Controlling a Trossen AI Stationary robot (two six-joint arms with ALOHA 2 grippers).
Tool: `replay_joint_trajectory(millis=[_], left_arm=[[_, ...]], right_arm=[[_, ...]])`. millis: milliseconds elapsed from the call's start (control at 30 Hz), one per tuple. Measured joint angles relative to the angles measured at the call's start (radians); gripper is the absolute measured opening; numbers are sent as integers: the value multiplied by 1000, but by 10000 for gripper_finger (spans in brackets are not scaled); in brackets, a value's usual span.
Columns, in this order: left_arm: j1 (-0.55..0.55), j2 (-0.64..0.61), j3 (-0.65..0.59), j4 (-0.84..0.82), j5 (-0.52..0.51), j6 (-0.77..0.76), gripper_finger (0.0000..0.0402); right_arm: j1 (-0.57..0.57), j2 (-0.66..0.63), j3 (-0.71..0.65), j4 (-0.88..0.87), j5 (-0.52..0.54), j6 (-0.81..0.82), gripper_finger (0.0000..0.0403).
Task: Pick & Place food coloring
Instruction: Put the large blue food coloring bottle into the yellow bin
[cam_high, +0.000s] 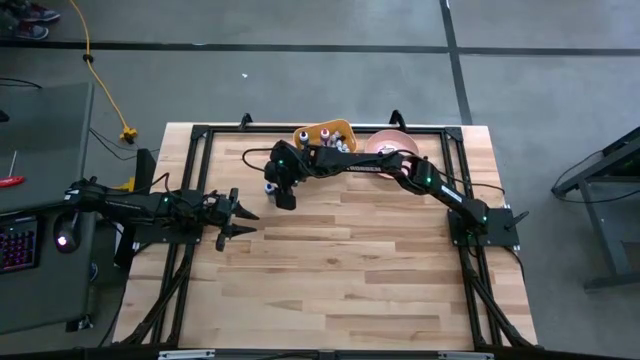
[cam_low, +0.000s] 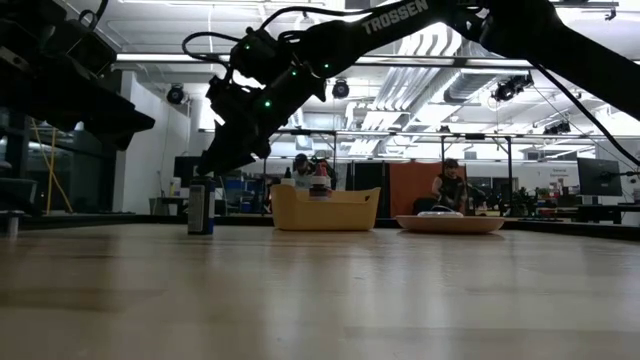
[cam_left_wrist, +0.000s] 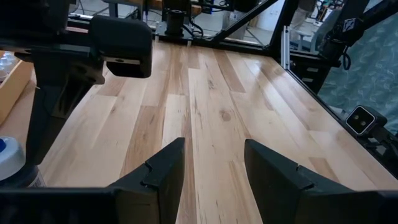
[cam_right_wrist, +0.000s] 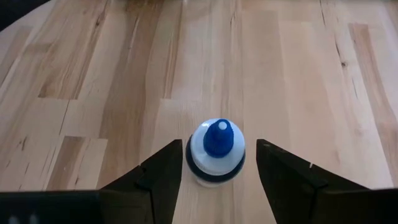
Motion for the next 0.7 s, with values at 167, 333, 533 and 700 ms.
replay_joint_trajectory(millis=[167, 333, 533, 700], left_arm=[[0, 0, 0, 0, 0, 0, 163], [0, 0, 0, 0, 0, 0, 163], [0, 0, 0, 0, 0, 0, 163], [0, 0, 0, 0, 0, 0, 163]], right_arm=[[0, 0, 0, 1, 1, 0, 192], [0, 0, 0, 1, 1, 0, 163], [0, 0, 0, 1, 1, -5, 119], [0, 0, 0, 1, 0, -28, 102]])
